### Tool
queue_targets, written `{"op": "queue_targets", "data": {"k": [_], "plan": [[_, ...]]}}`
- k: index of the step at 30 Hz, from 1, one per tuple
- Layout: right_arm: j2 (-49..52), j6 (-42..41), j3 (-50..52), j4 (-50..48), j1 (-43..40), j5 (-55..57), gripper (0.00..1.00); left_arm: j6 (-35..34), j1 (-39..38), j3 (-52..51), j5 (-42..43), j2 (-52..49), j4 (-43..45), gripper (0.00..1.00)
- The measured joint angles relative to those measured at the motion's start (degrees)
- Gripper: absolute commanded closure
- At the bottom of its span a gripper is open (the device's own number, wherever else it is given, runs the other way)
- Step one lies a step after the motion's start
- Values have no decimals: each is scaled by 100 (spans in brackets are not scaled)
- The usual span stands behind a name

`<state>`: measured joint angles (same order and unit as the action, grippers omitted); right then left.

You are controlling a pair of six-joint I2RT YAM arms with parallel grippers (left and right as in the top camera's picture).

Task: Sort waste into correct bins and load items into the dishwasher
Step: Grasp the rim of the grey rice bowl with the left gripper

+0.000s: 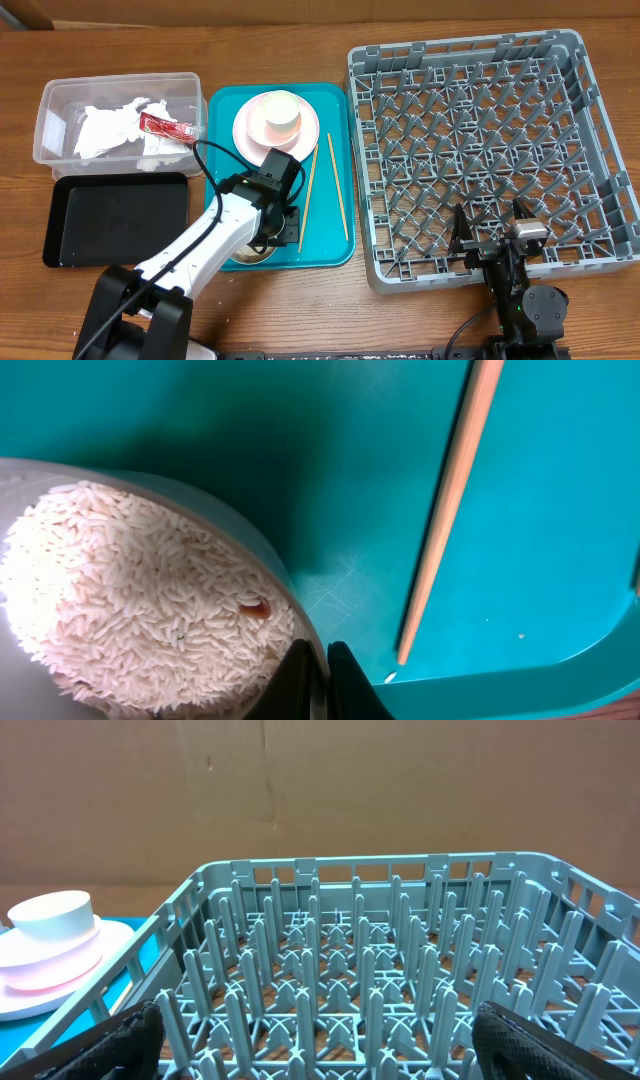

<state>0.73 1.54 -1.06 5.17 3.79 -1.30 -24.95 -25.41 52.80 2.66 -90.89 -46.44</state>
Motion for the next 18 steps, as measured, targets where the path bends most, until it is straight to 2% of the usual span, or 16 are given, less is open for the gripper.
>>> {"op": "queue_targets", "data": {"k": [10, 18], "plan": [[0, -2, 0, -2, 0, 0, 0, -17, -2, 24, -61, 0, 7, 96], [0, 0, 0, -2, 0, 0, 0, 140, 0, 1080, -46, -2, -1134, 96]]}}
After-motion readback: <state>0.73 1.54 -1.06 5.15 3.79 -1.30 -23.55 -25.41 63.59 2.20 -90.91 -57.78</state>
